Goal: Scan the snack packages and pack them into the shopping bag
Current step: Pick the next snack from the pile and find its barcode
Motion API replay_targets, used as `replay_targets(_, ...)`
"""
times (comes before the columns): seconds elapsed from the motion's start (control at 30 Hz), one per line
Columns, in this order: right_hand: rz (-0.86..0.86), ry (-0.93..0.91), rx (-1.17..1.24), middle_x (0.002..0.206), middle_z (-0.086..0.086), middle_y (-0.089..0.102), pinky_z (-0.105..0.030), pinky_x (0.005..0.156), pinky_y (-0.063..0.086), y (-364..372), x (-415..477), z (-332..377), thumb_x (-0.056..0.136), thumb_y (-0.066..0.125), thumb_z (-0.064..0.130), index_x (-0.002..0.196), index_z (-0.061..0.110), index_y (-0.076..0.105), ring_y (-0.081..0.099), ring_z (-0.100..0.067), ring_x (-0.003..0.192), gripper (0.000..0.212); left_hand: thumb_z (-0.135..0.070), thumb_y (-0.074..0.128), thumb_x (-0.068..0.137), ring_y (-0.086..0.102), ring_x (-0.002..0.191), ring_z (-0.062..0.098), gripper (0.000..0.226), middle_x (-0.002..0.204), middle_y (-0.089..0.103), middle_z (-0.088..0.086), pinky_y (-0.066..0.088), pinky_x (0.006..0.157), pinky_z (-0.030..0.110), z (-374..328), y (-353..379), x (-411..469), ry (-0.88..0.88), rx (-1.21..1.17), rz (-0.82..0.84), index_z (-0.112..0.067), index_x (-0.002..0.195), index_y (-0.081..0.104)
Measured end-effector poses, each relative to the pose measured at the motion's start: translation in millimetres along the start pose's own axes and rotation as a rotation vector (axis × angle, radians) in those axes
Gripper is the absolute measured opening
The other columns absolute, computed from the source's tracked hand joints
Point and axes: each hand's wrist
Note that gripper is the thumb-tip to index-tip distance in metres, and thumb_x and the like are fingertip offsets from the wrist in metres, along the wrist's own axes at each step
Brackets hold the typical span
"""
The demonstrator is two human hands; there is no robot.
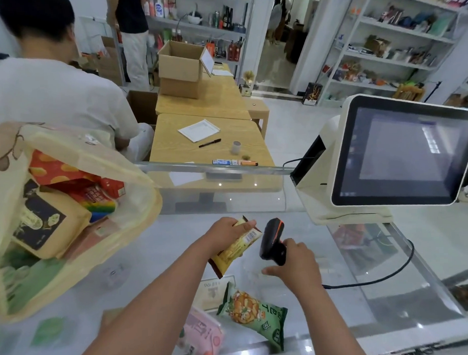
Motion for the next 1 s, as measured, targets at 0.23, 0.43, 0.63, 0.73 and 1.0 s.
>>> replay_targets(0.23, -0.076, -0.101, 0.173, 0.093, -0.004, 0.055, -0.027, 0.059, 0.036, 20, 7, -13, 0.083, 0.058, 0.014, 0.106, 0.015, 0.05, 0.052, -0.02, 0.081, 0.024, -0.073, 0.059, 0.073, 0.07, 0.079, 0.035, 0.07, 0.088, 0.07, 0.015, 0.056, 0.078, 0.048, 21, 10, 15, -0.011, 0.049, -0.118, -0.005, 0.091, 0.063)
replay_targets(0.43, -0.052, -0.061, 0.342, 0.063, 0.002, 0.058, -0.022, 0.049, 0.036, -13, 0, -29, 0.073, 0.064, 0.02, 0.074, 0.012, 0.055, 0.051, -0.011, 0.057, 0.013, -0.063, 0.057, 0.084, 0.072, 0.065, 0.026, 0.056, 0.085, 0.07, 0.011, 0.059, 0.067, 0.035, 23, 13, 23, -0.069, 0.033, -0.144, -0.007, 0.091, 0.06)
replay_targets(0.63, -0.014, -0.127, 0.4, 0.052, 0.003, 0.05, -0.016, 0.046, 0.035, -40, -8, -28, 0.069, 0.067, 0.016, 0.06, 0.013, 0.051, 0.043, -0.009, 0.049, 0.019, -0.07, 0.049, 0.083, 0.069, 0.074, 0.025, 0.062, 0.089, 0.068, 0.009, 0.058, 0.079, 0.041, 27, 17, 29, -0.046, 0.216, -0.182, -0.01, 0.091, 0.061)
replay_targets(0.73, -0.001, -0.144, 0.387, 0.05, 0.004, 0.048, -0.019, 0.046, 0.034, -42, -9, -25, 0.068, 0.067, 0.017, 0.059, 0.011, 0.051, 0.041, -0.009, 0.048, 0.019, -0.07, 0.047, 0.085, 0.066, 0.074, 0.022, 0.062, 0.086, 0.065, 0.007, 0.055, 0.075, 0.036, 27, 19, 30, -0.033, 0.279, -0.211, -0.01, 0.092, 0.062)
replay_targets(1.0, 0.021, -0.134, 0.425, 0.054, -0.001, 0.05, -0.022, 0.048, 0.035, -38, -10, -24, 0.07, 0.067, 0.015, 0.067, 0.0, 0.056, 0.042, -0.012, 0.051, 0.019, -0.071, 0.045, 0.085, 0.061, 0.069, 0.018, 0.058, 0.078, 0.06, 0.003, 0.049, 0.069, 0.032, 30, 23, 33, -0.018, 0.37, -0.255, -0.015, 0.081, 0.056)
Point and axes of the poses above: each hand's wrist, its own x-axis towards the middle knuckle, its own y-axis out of the palm, z = x × y
